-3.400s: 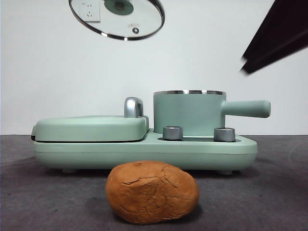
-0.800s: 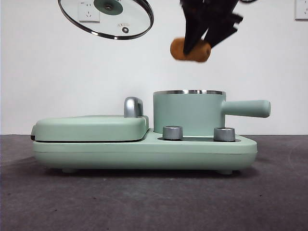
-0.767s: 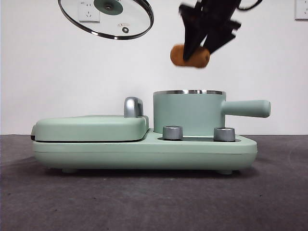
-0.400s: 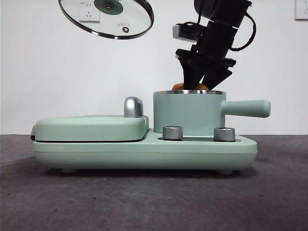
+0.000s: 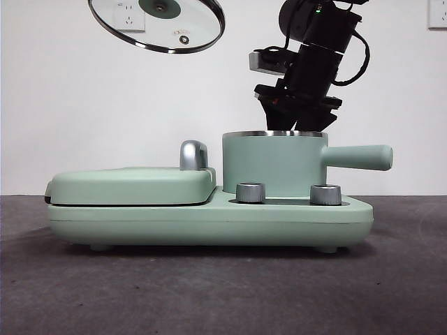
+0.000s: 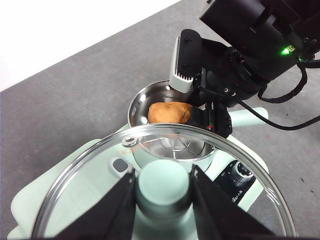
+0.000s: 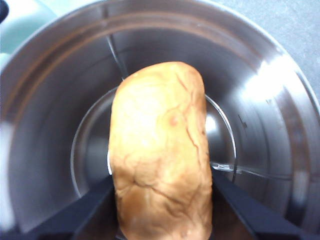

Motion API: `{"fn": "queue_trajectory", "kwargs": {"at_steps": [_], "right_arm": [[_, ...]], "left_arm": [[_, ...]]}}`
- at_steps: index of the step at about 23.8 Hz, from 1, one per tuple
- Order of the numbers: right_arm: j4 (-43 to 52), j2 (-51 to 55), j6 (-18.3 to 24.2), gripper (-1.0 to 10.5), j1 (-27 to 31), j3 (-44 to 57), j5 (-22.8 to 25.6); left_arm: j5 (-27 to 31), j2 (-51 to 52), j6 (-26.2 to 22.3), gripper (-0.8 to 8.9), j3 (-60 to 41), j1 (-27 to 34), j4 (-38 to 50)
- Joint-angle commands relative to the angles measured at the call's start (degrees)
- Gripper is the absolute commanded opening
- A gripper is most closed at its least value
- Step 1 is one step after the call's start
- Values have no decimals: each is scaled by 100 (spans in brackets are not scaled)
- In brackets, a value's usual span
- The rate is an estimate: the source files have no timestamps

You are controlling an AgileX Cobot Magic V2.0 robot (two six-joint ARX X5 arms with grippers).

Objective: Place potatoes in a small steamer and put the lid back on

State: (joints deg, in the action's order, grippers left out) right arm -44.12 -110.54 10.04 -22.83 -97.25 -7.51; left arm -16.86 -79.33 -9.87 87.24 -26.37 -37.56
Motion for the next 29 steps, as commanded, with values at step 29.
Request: {"fn": "queue_trajectory", "kwargs": {"at_steps": [29], "right_arm": [[503, 4732, -238, 222, 177, 3165, -855]], "left_arm": [[-50, 11, 177, 9, 140, -79, 116]]}}
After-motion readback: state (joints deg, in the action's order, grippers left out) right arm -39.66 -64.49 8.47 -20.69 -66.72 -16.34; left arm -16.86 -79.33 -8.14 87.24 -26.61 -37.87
